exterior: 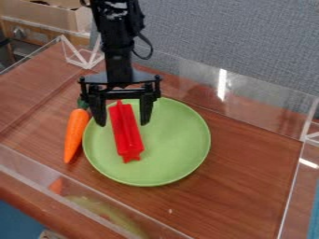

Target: Move the red object from the green plate to the table

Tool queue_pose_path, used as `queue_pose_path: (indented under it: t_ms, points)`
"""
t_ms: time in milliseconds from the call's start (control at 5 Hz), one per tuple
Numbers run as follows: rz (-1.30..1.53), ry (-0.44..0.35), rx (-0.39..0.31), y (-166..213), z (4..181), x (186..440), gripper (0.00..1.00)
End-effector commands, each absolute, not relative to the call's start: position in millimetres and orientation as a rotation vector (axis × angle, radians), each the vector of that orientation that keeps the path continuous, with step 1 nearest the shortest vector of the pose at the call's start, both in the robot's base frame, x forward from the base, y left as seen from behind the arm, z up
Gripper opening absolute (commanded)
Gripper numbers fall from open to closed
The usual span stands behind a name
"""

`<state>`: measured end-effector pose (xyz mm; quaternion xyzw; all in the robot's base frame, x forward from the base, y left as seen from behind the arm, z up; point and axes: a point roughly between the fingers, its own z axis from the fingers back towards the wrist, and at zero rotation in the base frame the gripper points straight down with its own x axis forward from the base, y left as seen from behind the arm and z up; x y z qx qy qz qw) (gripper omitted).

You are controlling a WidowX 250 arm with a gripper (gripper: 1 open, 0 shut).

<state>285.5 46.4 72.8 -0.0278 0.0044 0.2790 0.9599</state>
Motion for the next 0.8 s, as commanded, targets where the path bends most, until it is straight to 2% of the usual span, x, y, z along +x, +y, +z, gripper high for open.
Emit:
queue_pose_path:
  t_ms: [0, 400, 600]
  points:
    - [0.616, -0.021, -0.066, 51, 73.1, 289, 1.00]
    - [0.685, -0.028, -0.072, 52, 61.1, 292, 1.00]
    - [0.703, -0.029, -0.071, 51, 56.0, 293, 0.00]
